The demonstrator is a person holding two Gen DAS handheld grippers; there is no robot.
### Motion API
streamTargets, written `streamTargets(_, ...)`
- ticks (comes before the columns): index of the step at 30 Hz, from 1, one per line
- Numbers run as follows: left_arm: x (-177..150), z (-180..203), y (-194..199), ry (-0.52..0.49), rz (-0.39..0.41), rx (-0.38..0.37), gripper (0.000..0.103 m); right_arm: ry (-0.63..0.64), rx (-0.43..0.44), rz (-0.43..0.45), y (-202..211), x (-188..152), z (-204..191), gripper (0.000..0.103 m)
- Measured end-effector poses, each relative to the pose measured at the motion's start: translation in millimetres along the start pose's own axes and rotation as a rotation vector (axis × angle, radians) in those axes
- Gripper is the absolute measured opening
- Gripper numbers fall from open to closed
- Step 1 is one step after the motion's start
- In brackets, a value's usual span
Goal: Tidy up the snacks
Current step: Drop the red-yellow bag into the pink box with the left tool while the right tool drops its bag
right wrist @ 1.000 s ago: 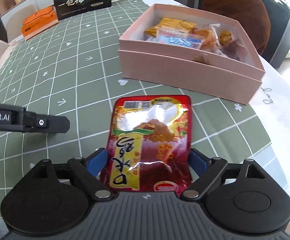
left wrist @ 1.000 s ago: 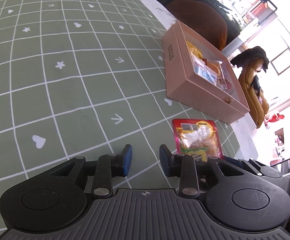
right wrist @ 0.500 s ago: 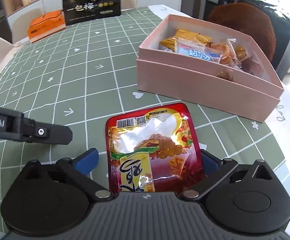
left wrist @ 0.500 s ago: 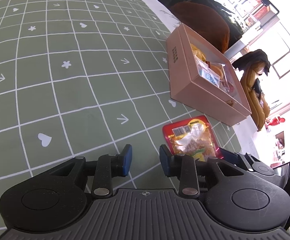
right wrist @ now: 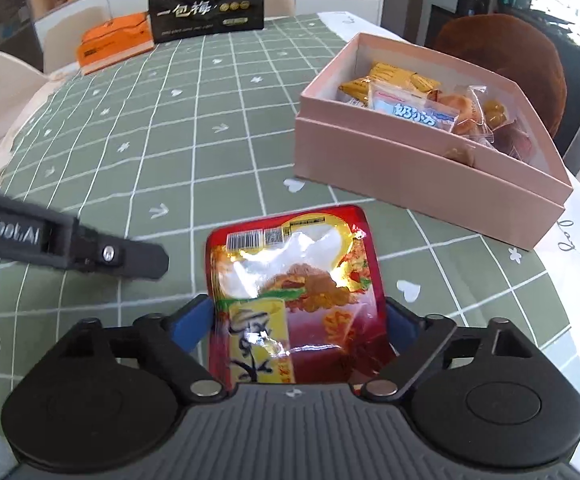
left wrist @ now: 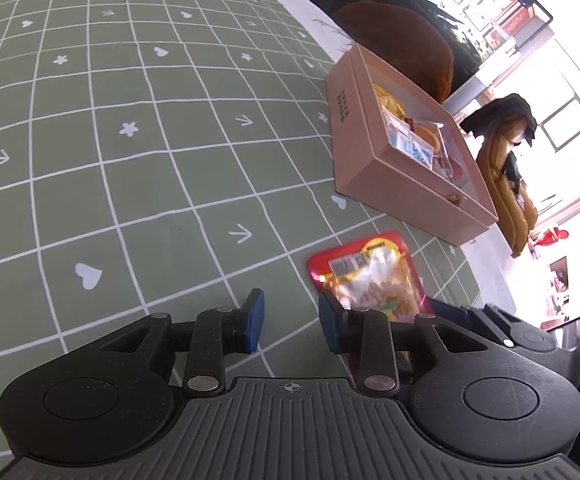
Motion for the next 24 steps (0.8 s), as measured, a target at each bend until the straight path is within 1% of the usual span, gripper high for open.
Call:
streamTargets(3, 0, 1, -1, -0.004, -0.006, 0.004, 0.035, 0.009, 0.014, -0.009, 5, -3, 2, 0.080)
streamTargets(6, -1, 6, -4, -0.024, -0.019, 0.005, 0.035, 0.021, -0.009, -0.008, 11, -5, 3, 0.074)
streamTargets(9, -1, 14, -6, -0.052, -0.030, -0.004, 0.034, 0.009, -0.013, -0.012, 16, -7, 10, 0.069)
streamTargets(13, -1, 25, -8, -0.102, -0.038, -0.009, 0.034, -0.040, -0.008, -0.025, 23, -10, 27, 0.067)
streamTargets(16, 0, 32, -8, -0.128, -0.040, -0.016, 0.034, -0.098, -0.003, -0.012, 35, -6, 45, 0.066)
streamTargets(19, 3, 40, -7, -0.153, -0.037, -0.028, 0.034, -0.182, 0.001, 0.039, 55, 9, 69, 0.066)
streamTargets(22, 16, 55, -2, -0.205, -0.002, -0.056, 0.034, -0.237, -0.014, 0.132, 79, 42, 95, 0.066)
streamTargets(24, 33, 68, 4, -0.259, 0.041, -0.071, 0.034, -0.244, -0.041, 0.180, 91, 75, 109, 0.067)
Point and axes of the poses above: each gripper's, at about its wrist camera, not at the fingertips, and y roughly against the way its jaws point, z to its right, x to its top, the point moved 3 cm from there along -y, roughly the way its jaws point, and after that the axes turned 13 degrees about -x, right-handed, at the moved point
